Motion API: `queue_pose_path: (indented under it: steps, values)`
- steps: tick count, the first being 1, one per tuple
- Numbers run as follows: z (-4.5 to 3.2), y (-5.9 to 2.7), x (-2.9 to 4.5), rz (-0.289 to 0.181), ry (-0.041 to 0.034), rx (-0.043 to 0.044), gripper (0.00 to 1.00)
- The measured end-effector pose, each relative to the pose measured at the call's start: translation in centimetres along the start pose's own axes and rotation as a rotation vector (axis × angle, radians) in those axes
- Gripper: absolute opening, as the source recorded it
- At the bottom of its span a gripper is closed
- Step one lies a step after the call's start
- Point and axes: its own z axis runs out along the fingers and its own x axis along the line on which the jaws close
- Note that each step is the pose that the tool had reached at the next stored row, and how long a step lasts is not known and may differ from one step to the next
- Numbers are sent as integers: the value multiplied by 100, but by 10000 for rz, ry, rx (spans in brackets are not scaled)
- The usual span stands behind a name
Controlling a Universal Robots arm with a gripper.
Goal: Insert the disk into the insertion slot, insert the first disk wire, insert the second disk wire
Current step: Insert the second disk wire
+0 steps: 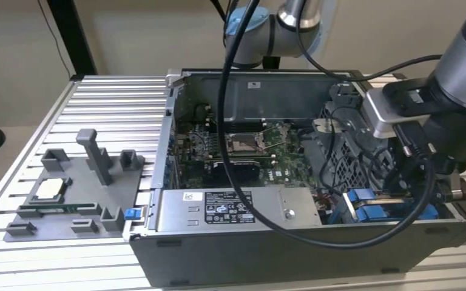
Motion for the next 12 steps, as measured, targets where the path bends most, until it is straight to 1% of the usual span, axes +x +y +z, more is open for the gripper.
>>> queue_pose_path:
  steps: [1,6,8,9,10,12]
  values:
    - [3,2,1,-5,9,19,0]
    - [2,2,0,-6,13,20,0]
    - [2,2,0,-10,13,42,0]
    - [5,4,1,-17,15,89,0]
    - [6,3,1,-33,24,159,0]
    - [12,4,2,-78,62,358,0]
